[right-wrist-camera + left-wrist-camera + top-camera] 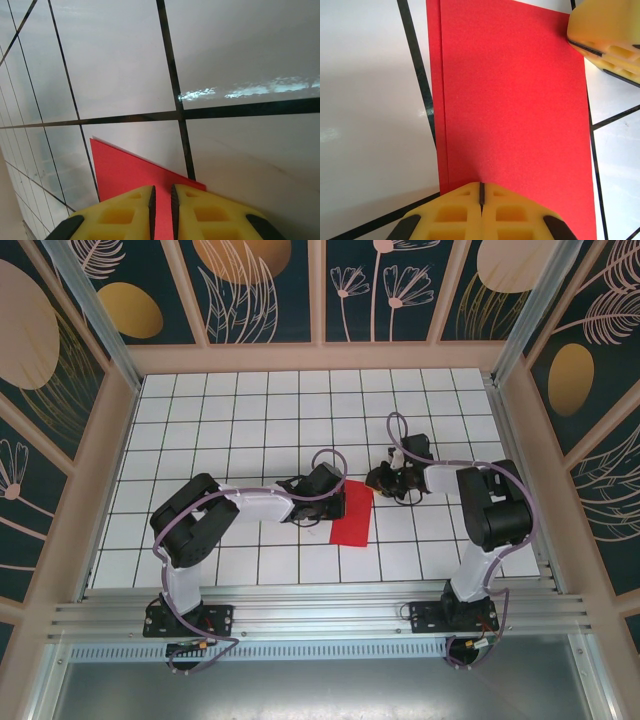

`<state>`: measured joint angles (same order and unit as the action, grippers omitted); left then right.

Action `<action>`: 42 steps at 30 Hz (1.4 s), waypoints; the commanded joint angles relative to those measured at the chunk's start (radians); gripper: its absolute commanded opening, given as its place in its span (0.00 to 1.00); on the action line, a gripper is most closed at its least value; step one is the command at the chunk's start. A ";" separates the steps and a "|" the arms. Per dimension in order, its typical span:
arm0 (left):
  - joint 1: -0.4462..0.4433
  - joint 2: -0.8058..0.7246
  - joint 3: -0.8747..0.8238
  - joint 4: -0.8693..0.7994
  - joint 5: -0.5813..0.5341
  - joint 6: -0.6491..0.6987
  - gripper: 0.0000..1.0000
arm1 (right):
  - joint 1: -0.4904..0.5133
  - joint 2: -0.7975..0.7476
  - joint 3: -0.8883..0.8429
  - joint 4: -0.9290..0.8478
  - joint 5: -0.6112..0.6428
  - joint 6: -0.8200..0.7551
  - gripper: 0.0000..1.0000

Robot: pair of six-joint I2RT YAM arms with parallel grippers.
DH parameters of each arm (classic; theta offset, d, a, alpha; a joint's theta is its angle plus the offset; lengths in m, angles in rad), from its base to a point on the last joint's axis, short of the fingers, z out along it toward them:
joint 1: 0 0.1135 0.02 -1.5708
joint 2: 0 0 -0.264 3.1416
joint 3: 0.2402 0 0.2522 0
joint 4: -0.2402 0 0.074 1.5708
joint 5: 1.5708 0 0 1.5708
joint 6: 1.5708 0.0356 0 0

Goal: Fold a paper plane with a square sheet of paper (pick it up from the middle)
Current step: Fold the square sheet of paper in half at the center of the table.

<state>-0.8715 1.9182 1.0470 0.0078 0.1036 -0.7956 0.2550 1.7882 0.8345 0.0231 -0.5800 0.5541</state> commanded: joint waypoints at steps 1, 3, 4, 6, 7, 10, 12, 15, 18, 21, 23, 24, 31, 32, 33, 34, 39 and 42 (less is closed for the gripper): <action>-0.001 0.028 -0.038 -0.135 -0.013 0.012 0.00 | -0.007 -0.067 -0.013 -0.002 -0.035 -0.026 0.20; -0.001 0.030 -0.036 -0.135 -0.012 0.011 0.00 | -0.008 -0.086 -0.003 0.000 -0.048 -0.025 0.20; -0.001 0.031 -0.035 -0.135 -0.012 0.011 0.00 | -0.012 -0.084 0.001 0.004 -0.050 -0.022 0.20; -0.001 0.030 -0.034 -0.135 -0.009 0.011 0.00 | -0.018 -0.069 0.005 0.011 -0.049 -0.023 0.20; -0.001 0.031 -0.034 -0.135 -0.009 0.012 0.00 | -0.024 -0.054 0.005 0.013 -0.050 -0.024 0.20; -0.001 0.033 -0.031 -0.148 -0.018 0.017 0.00 | -0.033 -0.017 -0.006 0.034 -0.051 -0.014 0.19; -0.001 0.033 -0.027 -0.159 -0.025 0.022 0.00 | -0.033 -0.001 -0.018 0.048 -0.052 -0.010 0.19; -0.001 0.033 -0.026 -0.158 -0.026 0.022 0.00 | -0.040 0.020 -0.037 0.072 -0.047 -0.005 0.19; 0.000 0.036 -0.021 -0.168 -0.033 0.024 0.00 | -0.046 0.040 -0.035 0.059 -0.039 -0.008 0.19; -0.001 0.032 -0.021 -0.173 -0.037 0.027 0.00 | -0.046 0.008 -0.033 0.030 -0.023 -0.015 0.19; -0.001 0.032 -0.022 -0.171 -0.036 0.027 0.00 | -0.045 -0.037 -0.032 0.019 -0.030 -0.017 0.19; -0.001 0.031 -0.022 -0.169 -0.036 0.026 0.00 | -0.045 -0.062 -0.030 0.015 -0.038 -0.017 0.20; 0.000 0.031 -0.026 -0.155 -0.027 0.021 0.00 | 0.004 -0.133 -0.092 0.059 -0.070 0.009 0.20; -0.001 0.033 -0.027 -0.154 -0.027 0.021 0.00 | 0.007 -0.121 -0.104 0.065 -0.061 0.013 0.20; -0.001 0.035 -0.026 -0.152 -0.025 0.021 0.00 | 0.007 -0.104 -0.119 0.079 -0.062 0.021 0.20; -0.001 0.037 -0.024 -0.153 -0.023 0.022 0.00 | 0.008 -0.088 -0.133 0.093 -0.064 0.025 0.20; -0.001 0.031 -0.026 -0.155 -0.027 0.023 0.00 | 0.008 -0.066 -0.166 0.116 -0.043 0.029 0.20; 0.000 0.031 -0.030 -0.155 -0.027 0.023 0.00 | 0.008 -0.094 -0.161 0.088 -0.040 0.019 0.20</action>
<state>-0.8715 1.9182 1.0512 -0.0036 0.1024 -0.7883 0.2588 1.7027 0.6849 0.1169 -0.6308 0.5819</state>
